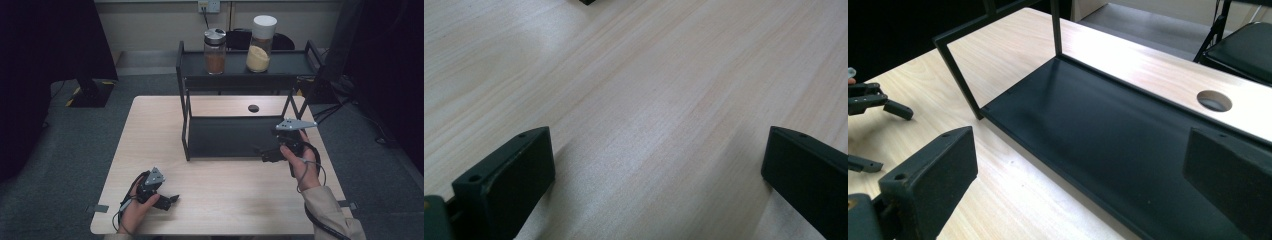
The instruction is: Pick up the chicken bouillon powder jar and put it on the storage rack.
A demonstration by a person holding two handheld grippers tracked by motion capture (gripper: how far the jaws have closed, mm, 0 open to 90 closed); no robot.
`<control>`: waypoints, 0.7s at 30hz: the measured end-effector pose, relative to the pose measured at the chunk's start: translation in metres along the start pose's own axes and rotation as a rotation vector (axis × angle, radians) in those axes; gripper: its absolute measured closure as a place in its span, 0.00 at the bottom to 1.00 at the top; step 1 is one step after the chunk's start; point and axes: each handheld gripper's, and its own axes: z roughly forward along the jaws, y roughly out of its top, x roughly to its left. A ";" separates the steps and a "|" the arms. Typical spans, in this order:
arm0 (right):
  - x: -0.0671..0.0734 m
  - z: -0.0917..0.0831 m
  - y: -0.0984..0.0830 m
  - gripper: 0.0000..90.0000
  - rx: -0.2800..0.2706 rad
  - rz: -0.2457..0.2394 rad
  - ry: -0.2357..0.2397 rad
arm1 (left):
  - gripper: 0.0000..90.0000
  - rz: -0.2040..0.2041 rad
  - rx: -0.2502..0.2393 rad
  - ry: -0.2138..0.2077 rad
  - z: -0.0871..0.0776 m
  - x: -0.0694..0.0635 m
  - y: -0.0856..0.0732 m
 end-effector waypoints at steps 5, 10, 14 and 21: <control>-0.001 0.001 -0.012 0.00 0.010 0.014 -0.003 | 0.00 0.000 0.000 0.000 0.000 0.000 0.000; -0.003 0.002 -0.024 0.00 0.018 0.030 -0.001 | 0.00 0.000 0.000 0.000 0.000 0.000 0.000; -0.004 0.002 -0.035 0.00 0.023 0.041 0.001 | 0.00 0.000 0.000 0.000 0.000 0.000 0.000; -0.007 0.003 -0.056 0.00 0.026 0.068 0.000 | 0.00 0.000 0.000 0.000 0.000 0.000 0.000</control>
